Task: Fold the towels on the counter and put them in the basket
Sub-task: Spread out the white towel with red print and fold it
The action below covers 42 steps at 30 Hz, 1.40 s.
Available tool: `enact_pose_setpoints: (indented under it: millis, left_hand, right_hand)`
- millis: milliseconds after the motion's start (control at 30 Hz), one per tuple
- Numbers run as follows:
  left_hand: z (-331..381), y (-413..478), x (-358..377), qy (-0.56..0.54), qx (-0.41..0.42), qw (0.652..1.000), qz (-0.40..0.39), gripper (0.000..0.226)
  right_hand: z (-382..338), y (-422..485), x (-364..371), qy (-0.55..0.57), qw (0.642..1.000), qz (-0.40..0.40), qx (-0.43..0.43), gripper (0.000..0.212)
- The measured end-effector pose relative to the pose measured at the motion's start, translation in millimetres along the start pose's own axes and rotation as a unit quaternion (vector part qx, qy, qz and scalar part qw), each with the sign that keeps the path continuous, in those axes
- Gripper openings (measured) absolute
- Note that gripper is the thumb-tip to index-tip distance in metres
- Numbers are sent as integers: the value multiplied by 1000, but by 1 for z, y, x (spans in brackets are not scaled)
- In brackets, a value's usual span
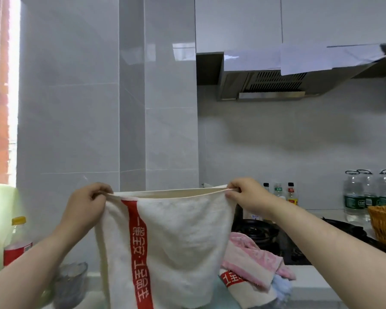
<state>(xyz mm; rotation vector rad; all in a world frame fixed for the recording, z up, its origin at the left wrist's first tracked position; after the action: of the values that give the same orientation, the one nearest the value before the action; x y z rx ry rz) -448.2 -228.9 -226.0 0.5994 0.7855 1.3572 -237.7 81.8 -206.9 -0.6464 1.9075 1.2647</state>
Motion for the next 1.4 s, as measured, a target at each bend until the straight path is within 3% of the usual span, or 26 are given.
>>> enact_pose_setpoints:
  millis: [167, 267, 433, 567, 700, 867, 1067, 1200, 1300, 1400]
  left_hand:
    - [25, 21, -11, -140, -68, 988, 21, 41]
    - [40, 23, -14, -191, -96, 977, -11, 31]
    - [59, 19, -26, -138, -75, 986, -53, 16]
    - [72, 16, -42, -96, -60, 994, -13, 19]
    - [75, 15, -53, -114, -108, 987, -26, 24]
    - [74, 16, -59, -118, -159, 979, -57, 16]
    - [57, 17, -57, -130, -165, 976, -51, 12]
    - [46, 18, -58, -192, -218, 954, -79, 20]
    - [32, 22, -52, -243, -293, 921, -82, 24]
    - [12, 26, -34, -237, -353, 903, -62, 16]
  right_hand:
    - [3, 6, -29, 154, 982, 102, 48, 11]
    - [1, 5, -43, 239, 957, 145, 73, 8]
    - [-5, -2, -63, 327, 926, 169, 80, 13]
    - [-8, -12, -70, 357, 918, 146, 91, 3]
    - [-14, -22, -76, 395, 905, 114, 110, 14]
    - [-15, -33, -77, 394, 905, 50, 150, 27]
    - [-12, -32, -64, 437, 886, -52, 147, 8]
    - [-5, -28, -54, 496, 847, -117, 153, 17]
    - [-1, -23, -39, 549, 797, -141, 210, 7]
    - [7, -12, -18, 539, 788, -132, 267, 6]
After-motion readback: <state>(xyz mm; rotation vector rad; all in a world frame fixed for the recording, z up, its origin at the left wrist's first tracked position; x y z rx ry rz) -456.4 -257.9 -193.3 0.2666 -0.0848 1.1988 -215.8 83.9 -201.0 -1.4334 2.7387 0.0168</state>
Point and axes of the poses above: each hand's wrist, its own y-axis towards the middle knuckle, its own x-axis out of the palm, z = x × y, the point moved 4 cm from there along y, towards the middle knuckle, and after that the axes turned 13 degrees about -y, right-handed, at the moved point
